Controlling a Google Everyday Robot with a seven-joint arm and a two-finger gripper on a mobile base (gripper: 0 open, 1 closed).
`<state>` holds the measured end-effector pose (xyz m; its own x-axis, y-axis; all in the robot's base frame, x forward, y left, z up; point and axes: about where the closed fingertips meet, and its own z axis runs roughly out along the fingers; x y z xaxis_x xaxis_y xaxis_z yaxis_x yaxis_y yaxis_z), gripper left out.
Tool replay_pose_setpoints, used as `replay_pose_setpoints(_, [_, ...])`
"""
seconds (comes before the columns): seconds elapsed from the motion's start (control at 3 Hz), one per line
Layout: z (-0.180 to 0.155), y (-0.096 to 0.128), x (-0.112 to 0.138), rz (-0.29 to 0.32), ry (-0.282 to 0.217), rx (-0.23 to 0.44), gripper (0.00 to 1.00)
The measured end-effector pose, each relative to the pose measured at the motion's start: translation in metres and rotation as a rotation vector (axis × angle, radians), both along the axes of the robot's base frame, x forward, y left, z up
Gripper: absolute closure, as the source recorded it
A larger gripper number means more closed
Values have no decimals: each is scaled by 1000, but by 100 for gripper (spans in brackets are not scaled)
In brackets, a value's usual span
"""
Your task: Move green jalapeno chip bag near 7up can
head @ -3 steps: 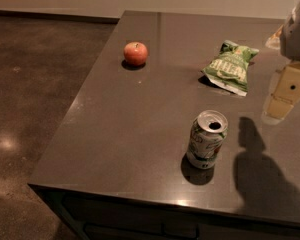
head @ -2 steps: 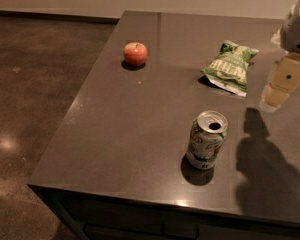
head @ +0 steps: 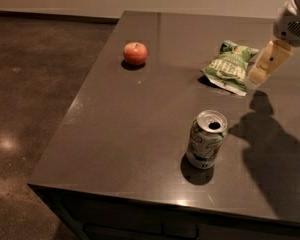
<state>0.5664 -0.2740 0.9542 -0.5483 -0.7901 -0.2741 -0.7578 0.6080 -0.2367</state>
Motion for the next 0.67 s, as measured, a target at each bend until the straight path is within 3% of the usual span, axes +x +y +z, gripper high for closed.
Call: replay_pose_setpoints(0.67, [-26, -6, 59, -229, -41, 59, 0])
